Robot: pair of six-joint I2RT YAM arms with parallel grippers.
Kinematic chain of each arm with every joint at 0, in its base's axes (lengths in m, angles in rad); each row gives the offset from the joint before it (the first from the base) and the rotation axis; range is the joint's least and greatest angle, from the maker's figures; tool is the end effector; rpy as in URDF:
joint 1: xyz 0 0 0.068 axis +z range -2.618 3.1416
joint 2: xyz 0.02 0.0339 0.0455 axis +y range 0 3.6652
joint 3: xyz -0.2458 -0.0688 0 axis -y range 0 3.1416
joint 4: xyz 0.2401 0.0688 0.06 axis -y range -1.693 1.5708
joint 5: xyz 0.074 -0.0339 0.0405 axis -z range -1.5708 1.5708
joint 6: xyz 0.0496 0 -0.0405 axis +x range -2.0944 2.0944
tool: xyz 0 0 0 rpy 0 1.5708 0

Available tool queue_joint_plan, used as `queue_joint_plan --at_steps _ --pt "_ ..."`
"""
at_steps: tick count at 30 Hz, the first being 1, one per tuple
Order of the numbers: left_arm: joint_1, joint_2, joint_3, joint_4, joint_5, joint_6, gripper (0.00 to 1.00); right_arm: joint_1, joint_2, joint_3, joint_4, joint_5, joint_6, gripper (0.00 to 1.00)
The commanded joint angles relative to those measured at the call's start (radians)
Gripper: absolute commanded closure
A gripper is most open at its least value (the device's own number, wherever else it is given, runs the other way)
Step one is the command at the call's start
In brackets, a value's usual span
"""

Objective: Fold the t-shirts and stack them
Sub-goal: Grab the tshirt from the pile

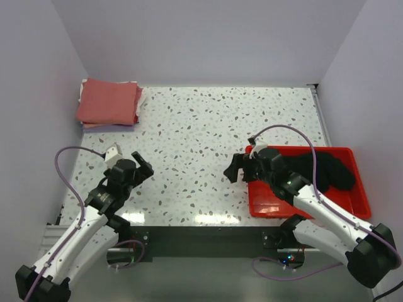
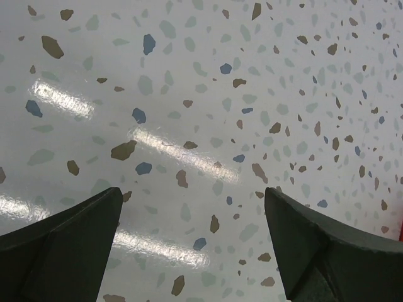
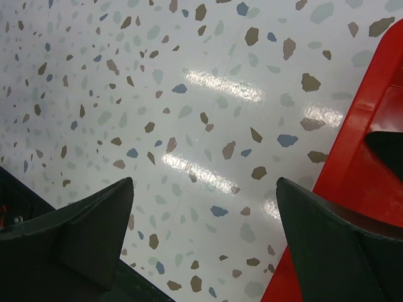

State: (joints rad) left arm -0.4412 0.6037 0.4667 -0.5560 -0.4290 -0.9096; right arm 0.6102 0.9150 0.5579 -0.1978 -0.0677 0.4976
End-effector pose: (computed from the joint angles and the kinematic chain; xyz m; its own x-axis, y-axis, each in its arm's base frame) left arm 0.1493 -0.0477 0.2036 -0.4328 -0.5893 -0.6822 -0.3952 0.8042 -0.4440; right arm 0.1792 0.1294 0.2155 -0.6748 0.1093 -0.7299 -0.3377 0.8337 0.4370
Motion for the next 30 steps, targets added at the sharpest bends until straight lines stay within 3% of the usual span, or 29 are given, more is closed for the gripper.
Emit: queue_joint_plan --at_steps 1,6,14,17,27,30 --pt "-0.007 -0.002 0.02 0.001 -0.04 -0.031 0.0 0.0 0.002 0.043 0.034 0.051 0.022 0.01" --pt "-0.005 -0.004 0.026 -0.007 -0.05 -0.032 0.0 0.0 0.021 0.105 -0.014 0.117 0.006 0.01" --pt "-0.005 -0.005 0.039 -0.031 -0.065 -0.06 0.0 -0.021 0.079 0.235 -0.308 0.567 0.084 0.01" --pt "-0.005 0.008 0.067 -0.048 -0.044 -0.046 0.0 -0.087 0.064 0.269 -0.377 0.597 0.096 0.01" --pt "-0.005 0.031 0.053 -0.012 -0.028 -0.026 0.0 -0.494 0.102 0.31 -0.476 0.674 0.055 0.01" --pt "-0.005 0.051 0.058 -0.001 -0.016 -0.014 0.0 -0.643 0.157 0.323 -0.473 0.616 0.042 0.01"
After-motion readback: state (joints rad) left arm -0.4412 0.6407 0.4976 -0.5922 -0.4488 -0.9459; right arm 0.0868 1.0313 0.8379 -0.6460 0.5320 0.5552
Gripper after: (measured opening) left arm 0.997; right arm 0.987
